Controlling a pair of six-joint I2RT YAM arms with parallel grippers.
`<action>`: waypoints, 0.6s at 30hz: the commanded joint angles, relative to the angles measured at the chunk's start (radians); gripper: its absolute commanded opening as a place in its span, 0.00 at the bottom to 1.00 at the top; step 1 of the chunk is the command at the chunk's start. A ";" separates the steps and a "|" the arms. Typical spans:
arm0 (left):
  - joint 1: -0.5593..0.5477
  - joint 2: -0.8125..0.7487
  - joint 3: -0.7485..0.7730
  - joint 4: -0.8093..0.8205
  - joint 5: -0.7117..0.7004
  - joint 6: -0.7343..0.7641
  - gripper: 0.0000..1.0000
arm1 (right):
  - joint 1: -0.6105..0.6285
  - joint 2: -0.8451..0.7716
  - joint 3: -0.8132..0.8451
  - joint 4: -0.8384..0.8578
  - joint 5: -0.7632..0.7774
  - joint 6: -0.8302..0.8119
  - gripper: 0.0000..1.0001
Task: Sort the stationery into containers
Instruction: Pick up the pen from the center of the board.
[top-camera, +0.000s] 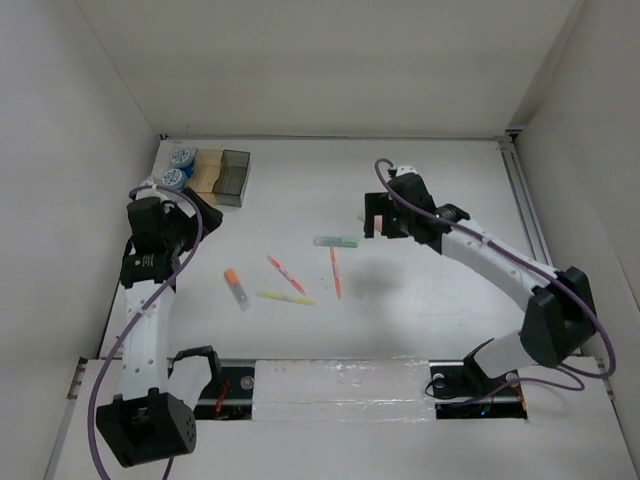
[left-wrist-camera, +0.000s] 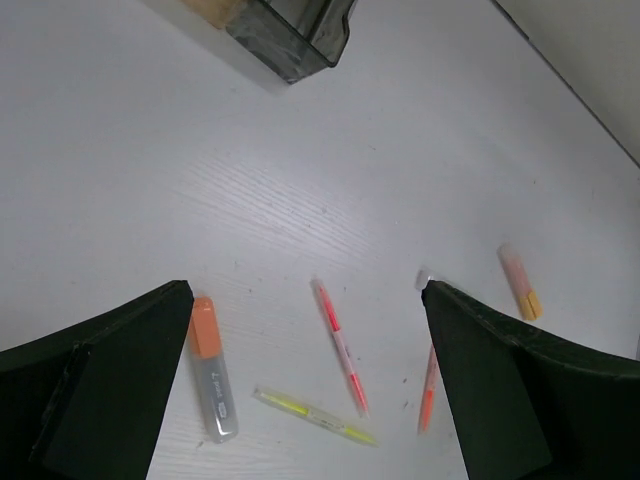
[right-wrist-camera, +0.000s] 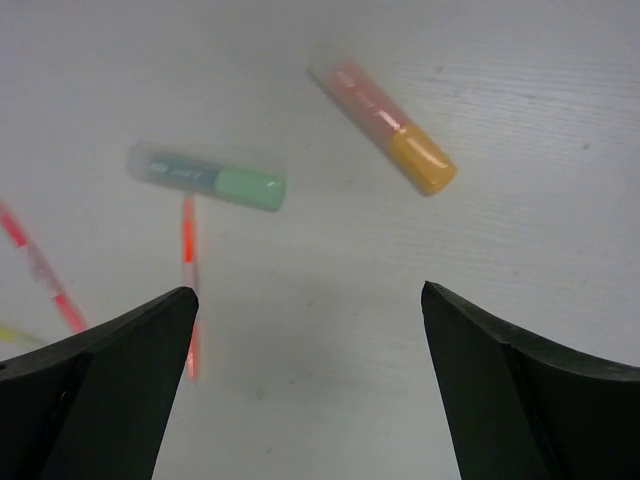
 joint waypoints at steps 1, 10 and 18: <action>0.003 -0.085 -0.014 0.014 0.019 0.040 1.00 | -0.116 0.144 0.095 0.007 -0.046 -0.104 0.98; 0.003 -0.075 -0.005 0.023 0.062 0.049 1.00 | -0.218 0.356 0.244 -0.003 -0.215 -0.282 0.94; 0.003 -0.093 -0.005 0.014 0.043 0.058 1.00 | -0.228 0.510 0.365 -0.106 -0.147 -0.303 0.85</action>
